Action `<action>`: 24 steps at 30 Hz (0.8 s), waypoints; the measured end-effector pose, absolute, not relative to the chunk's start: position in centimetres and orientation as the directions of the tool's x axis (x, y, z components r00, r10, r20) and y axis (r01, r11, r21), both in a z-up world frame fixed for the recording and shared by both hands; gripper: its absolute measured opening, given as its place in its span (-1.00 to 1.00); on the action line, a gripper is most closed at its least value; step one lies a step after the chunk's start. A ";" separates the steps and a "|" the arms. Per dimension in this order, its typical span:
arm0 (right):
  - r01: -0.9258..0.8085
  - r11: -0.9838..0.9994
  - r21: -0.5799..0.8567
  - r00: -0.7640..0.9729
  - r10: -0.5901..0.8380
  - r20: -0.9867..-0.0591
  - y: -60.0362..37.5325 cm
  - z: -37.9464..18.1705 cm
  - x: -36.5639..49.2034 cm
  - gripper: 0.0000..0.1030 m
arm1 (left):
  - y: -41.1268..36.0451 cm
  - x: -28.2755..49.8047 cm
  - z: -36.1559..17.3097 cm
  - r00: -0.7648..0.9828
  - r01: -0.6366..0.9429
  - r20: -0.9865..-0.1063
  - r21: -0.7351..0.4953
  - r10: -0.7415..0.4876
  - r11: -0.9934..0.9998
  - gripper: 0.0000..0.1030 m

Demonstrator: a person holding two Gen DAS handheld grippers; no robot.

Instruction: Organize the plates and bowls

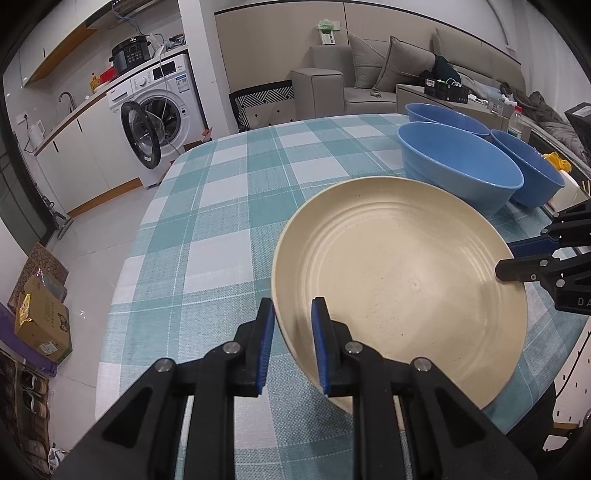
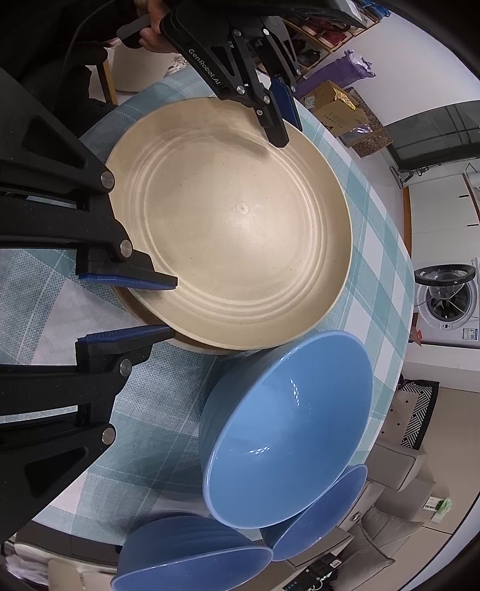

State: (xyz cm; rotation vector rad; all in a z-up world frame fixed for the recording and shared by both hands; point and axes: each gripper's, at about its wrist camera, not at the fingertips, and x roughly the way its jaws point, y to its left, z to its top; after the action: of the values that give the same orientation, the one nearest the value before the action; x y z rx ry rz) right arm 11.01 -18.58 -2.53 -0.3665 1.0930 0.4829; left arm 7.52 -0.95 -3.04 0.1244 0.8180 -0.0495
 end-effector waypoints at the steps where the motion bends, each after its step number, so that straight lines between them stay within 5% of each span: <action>1: -0.542 0.839 -0.048 0.375 0.190 -0.907 -18.6 -2.6 11.0 -0.63 | -1.0 7.6 -3.1 0.682 0.093 -0.731 0.090 0.002 0.992 -0.64; 24: -0.530 0.842 -0.097 0.386 0.137 -0.912 -18.9 -3.7 11.0 -0.60 | -1.7 7.9 -4.4 0.663 0.111 -0.749 0.099 0.000 0.989 -0.64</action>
State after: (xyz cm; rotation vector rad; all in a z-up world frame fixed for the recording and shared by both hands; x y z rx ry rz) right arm 11.02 -18.90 -3.73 -0.4076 1.0989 0.4399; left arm 7.94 -1.73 -4.39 0.1409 0.8443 -0.0629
